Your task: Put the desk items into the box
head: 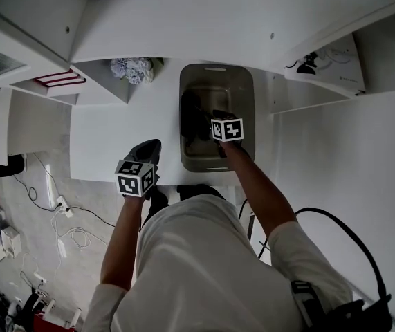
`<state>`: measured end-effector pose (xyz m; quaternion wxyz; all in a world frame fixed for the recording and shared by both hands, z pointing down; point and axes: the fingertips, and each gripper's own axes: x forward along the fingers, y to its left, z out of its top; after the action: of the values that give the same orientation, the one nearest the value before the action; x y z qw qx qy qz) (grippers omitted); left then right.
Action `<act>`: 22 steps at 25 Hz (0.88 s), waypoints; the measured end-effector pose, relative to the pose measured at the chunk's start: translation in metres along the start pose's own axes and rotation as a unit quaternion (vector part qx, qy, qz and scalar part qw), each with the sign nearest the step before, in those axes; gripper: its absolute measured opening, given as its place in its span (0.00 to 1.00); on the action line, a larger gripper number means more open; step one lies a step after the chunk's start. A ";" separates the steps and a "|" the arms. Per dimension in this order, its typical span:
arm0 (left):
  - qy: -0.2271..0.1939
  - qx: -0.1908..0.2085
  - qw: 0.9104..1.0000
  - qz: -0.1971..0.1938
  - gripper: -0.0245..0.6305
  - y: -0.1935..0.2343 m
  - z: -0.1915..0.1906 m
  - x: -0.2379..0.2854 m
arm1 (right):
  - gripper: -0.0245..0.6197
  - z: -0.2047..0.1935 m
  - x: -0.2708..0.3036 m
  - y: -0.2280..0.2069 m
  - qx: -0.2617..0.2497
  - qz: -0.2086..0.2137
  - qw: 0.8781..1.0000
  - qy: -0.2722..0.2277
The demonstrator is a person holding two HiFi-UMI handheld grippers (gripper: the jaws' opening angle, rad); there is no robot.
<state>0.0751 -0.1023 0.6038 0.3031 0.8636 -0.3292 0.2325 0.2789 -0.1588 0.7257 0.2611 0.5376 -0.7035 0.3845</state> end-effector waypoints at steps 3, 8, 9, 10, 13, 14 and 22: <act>-0.005 0.007 1.000 -0.007 0.04 -0.003 0.002 -0.005 | 0.19 0.005 -0.011 0.002 0.000 -0.005 1.000 -0.016; -0.005 0.015 1.000 -0.018 0.04 -0.005 0.001 -0.014 | 0.15 0.009 -0.031 0.004 -0.001 -0.023 0.999 -0.037; -0.004 0.017 1.000 -0.020 0.04 -0.005 0.000 -0.016 | 0.13 0.010 -0.035 0.005 -0.002 -0.027 0.999 -0.043; -0.003 0.019 1.000 -0.022 0.04 -0.005 0.000 -0.017 | 0.10 0.011 -0.039 0.005 -0.002 -0.030 0.998 -0.048; -0.002 0.025 0.999 -0.027 0.04 -0.005 -0.001 -0.018 | 0.06 0.013 -0.053 0.010 -0.004 -0.032 0.998 -0.062; -0.003 0.026 0.999 -0.029 0.04 -0.006 0.000 -0.019 | 0.06 0.015 -0.058 0.012 -0.007 -0.033 0.997 -0.066; -0.010 0.042 0.998 -0.049 0.04 -0.019 0.004 -0.023 | 0.04 0.026 -0.092 0.017 -0.018 -0.031 0.995 -0.095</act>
<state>0.0741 -0.0833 0.5802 0.2742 0.8929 -0.2795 0.2222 0.2899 -0.1263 0.6344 0.2143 0.5884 -0.7149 0.3110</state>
